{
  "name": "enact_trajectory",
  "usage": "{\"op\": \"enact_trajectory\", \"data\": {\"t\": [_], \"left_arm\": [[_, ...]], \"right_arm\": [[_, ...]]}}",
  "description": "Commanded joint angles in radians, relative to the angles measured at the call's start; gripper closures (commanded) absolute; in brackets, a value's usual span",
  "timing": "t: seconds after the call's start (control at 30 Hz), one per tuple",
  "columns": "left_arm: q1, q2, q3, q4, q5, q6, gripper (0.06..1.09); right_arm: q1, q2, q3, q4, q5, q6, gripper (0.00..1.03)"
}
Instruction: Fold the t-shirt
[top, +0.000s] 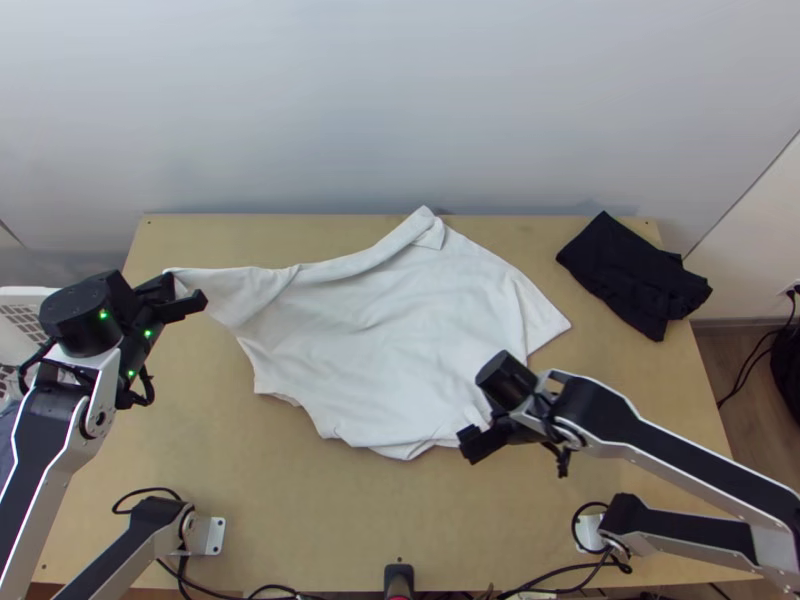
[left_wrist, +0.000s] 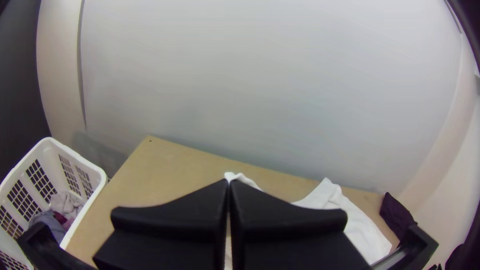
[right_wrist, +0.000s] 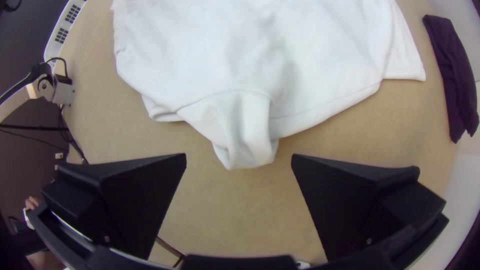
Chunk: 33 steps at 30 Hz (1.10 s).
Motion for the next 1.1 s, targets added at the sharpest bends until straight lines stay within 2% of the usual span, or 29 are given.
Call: {"op": "enact_trajectory", "data": {"t": [0.0,0.07,0.17,0.27,0.3,0.33,0.4,0.43,0.6,0.73,0.87,0.97,1.07], "left_arm": [[-0.004,0.010,-0.007,0.003,-0.009,0.002,1.05],[-0.004,0.014,-0.010,0.006,-0.009,0.002,1.05],[-0.004,0.024,-0.010,0.014,-0.009,0.002,1.05],[-0.005,0.033,-0.011,0.023,-0.009,0.002,1.05],[-0.005,0.037,-0.011,0.024,-0.009,0.002,1.05],[-0.005,0.039,-0.011,0.029,-0.009,0.002,1.05],[-0.007,0.042,-0.010,0.031,-0.009,0.003,1.05],[-0.010,0.044,-0.010,0.031,-0.009,0.003,1.05],[-0.015,0.047,-0.007,0.040,-0.009,0.005,1.05],[-0.013,0.044,0.010,0.041,-0.009,0.012,1.05],[0.007,0.044,0.058,0.041,-0.009,0.015,1.05],[0.041,0.048,0.085,0.044,-0.009,0.020,1.05],[0.070,0.047,0.099,0.044,-0.009,0.038,1.05]], "right_arm": [[-0.002,0.103,-0.060,0.094,-0.061,0.025,0.05],[-0.007,0.111,-0.084,0.122,-0.061,0.025,0.07],[-0.015,0.125,-0.114,0.157,-0.061,0.033,0.16],[-0.016,0.146,-0.129,0.172,-0.062,0.039,0.16],[-0.016,0.148,-0.132,0.177,-0.062,0.044,0.24],[-0.016,0.146,-0.132,0.195,-0.061,0.044,0.41],[-0.029,0.136,-0.134,0.235,-0.059,0.040,0.86],[-0.050,0.132,-0.132,0.252,-0.061,0.034,0.94],[-0.085,0.128,-0.114,0.252,-0.061,0.028,1.00],[-0.119,0.071,-0.081,0.238,-0.048,0.028,1.00],[-0.248,0.019,0.038,0.185,0.058,-0.048,1.00],[-0.371,0.066,0.212,0.054,0.059,-0.119,1.00],[-0.457,0.071,0.330,0.011,0.050,-0.199,1.00]]}}
